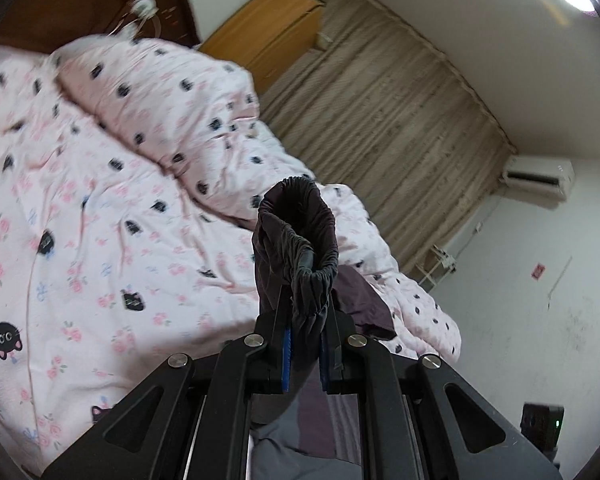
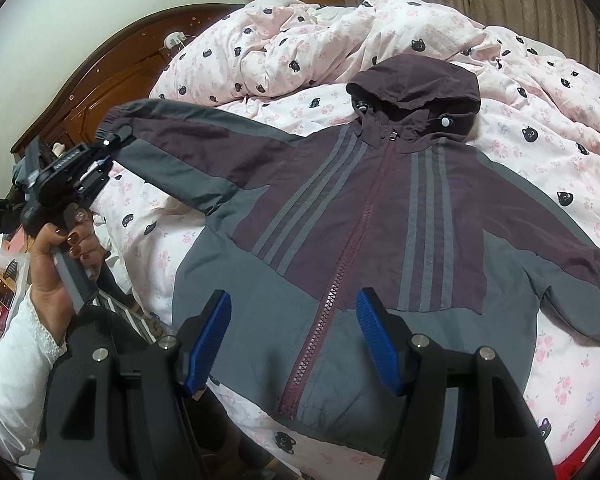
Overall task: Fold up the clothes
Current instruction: 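Lift the sleeve cuff with the left gripper and fold it across the jacket front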
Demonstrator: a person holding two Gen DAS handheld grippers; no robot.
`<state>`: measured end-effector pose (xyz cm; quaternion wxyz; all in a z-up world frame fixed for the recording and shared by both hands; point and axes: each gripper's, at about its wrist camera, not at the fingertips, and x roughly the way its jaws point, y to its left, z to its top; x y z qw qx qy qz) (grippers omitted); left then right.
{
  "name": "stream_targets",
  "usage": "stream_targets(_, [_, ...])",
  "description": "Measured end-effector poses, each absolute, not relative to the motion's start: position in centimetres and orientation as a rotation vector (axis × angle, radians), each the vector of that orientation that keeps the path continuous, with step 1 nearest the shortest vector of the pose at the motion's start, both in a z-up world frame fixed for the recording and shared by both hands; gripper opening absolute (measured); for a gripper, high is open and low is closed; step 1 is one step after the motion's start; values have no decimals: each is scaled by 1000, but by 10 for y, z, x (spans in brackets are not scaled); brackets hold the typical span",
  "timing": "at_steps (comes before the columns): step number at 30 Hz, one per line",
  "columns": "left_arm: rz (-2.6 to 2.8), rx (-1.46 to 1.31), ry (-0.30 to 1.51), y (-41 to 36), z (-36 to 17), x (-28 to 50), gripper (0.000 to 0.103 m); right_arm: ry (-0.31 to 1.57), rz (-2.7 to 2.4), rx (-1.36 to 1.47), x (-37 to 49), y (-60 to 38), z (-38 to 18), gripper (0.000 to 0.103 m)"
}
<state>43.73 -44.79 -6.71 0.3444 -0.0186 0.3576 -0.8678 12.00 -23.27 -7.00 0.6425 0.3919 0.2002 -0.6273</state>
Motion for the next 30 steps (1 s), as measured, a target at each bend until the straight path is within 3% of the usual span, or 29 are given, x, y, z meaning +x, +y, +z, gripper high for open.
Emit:
stream_targets(18, [-2429,130,614,-379,-40,371,9,445,-1463,968,97,-251,-93,67])
stream_targets(30, [-2491,623,329,-332,-74,280,9,400,-1524,1020,64,-235,-100,67])
